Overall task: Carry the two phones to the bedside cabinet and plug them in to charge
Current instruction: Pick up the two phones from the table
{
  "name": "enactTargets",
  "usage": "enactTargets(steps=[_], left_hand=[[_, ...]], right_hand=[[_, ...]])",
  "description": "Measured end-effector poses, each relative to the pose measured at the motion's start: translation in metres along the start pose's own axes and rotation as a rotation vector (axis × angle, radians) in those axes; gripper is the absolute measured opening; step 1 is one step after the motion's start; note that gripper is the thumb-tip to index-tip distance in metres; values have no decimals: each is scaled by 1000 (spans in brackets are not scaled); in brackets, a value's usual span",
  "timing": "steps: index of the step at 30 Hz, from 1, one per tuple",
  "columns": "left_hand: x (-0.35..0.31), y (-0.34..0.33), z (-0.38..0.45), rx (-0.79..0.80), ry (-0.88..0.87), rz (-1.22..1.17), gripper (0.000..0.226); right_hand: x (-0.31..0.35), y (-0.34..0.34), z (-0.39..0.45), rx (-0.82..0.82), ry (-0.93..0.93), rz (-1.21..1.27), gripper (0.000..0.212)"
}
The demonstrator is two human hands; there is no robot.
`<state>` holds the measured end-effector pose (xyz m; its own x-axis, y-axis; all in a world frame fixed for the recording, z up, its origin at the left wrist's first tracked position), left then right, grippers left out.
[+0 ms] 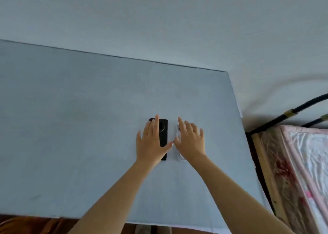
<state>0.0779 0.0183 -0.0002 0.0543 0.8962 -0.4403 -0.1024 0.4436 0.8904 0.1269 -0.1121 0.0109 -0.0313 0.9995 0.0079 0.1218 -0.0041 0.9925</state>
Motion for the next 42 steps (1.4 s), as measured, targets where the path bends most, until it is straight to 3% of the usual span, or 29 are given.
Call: enactTargets(steps=[7,11,19,28,35,42], left_hand=[[18,-38,-3,182,230,25,112],[17,-40,-1,180,266,100,113],[10,-34,1,59,275,-33,106],[10,-26,8,-12,359,-137,83],[16,-17,10,38,326,-29,91],[7,-4,13,4,303,-79,92]], right_hand=[[-13,-38,8,152,-140,-6,81],[-19,-46,8,204,-202,65,88],[-29,-51,11,285,-349,171,102],[-26,-48,16,268,-357,175,84],[-31,-42,16,264,-406,343,63],[-50,-26,12,251,-377,371,62]])
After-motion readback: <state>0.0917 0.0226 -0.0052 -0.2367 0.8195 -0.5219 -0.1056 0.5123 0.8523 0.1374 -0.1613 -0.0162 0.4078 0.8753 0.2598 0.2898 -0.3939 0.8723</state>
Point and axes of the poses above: each hand's wrist, its own z-axis towards the middle knuckle, its own y-axis out of the back of the hand, x = y × z, the point moved 8 cm from there along z, towards the middle knuckle, and after that the axes turned 15 degrees about -y, right-handed, at the moved point
